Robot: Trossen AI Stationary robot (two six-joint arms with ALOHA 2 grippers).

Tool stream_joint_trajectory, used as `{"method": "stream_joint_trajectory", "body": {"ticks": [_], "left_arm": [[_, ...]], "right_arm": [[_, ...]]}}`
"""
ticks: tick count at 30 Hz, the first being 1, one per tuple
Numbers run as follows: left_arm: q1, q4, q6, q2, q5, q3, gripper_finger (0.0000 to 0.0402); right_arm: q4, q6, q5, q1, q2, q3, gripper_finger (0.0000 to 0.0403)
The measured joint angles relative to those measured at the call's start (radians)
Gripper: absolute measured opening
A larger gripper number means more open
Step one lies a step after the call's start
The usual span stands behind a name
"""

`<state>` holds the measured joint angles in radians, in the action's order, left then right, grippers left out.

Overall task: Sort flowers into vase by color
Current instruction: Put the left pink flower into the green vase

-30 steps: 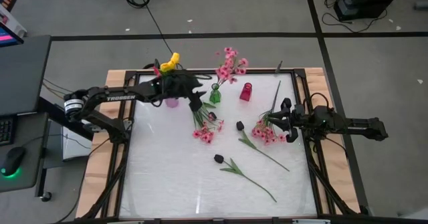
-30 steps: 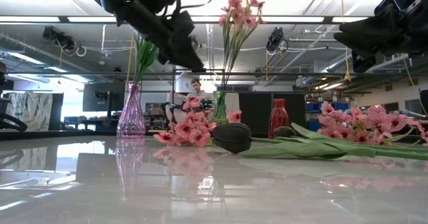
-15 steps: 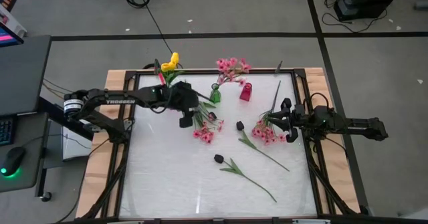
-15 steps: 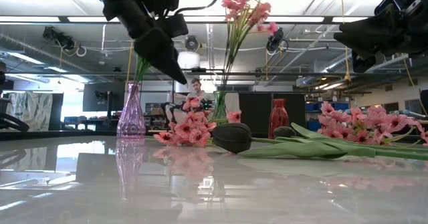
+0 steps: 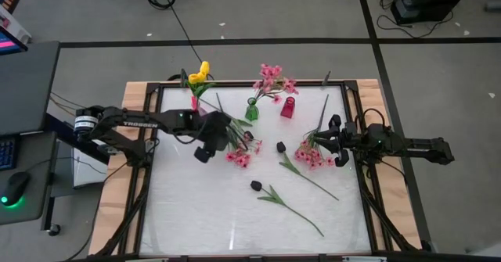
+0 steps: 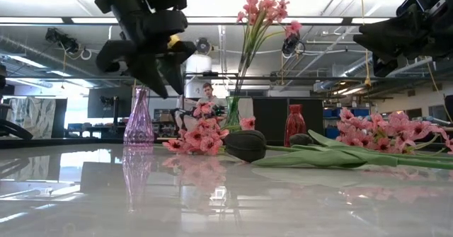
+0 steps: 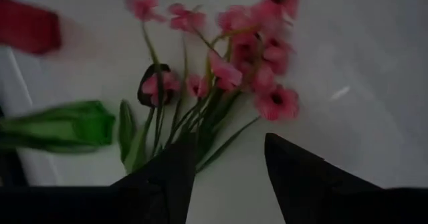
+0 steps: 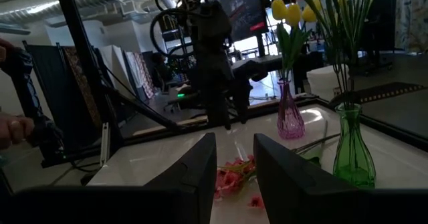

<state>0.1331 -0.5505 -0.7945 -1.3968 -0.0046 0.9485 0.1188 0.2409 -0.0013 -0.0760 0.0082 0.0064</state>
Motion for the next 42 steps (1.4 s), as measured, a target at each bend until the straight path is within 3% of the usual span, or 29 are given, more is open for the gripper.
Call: {"method": "stream_joint_trajectory", "body": {"ticks": [9,11,15,18,26,42], "left_arm": [[0.001,0.009,-0.257,0.000,-0.071,0.000,0.0185],[0.003,0.009,-0.320,-0.002,-0.038,0.000,0.0185],[0.021,0.029,-0.429,-0.020,0.151,0.000,0.0185],[0.027,0.081,-0.480,-0.039,0.175,0.001,0.0185],[0.047,0.210,-0.508,-0.111,0.155,0.001,0.0185],[0.068,0.203,-0.570,-0.187,0.158,0.000,0.0185]], "right_arm": [[0.000,0.000,0.000,0.000,0.000,0.000,0.0110],[0.000,0.000,0.000,0.000,0.000,0.000,0.0110],[0.000,0.000,0.000,0.000,0.000,0.000,0.0110],[0.000,0.000,0.000,0.000,0.000,0.000,0.0110],[0.008,0.000,0.001,0.000,0.000,0.000,0.0110],[0.019,0.000,0.001,0.000,0.000,0.000,0.0110]]}}
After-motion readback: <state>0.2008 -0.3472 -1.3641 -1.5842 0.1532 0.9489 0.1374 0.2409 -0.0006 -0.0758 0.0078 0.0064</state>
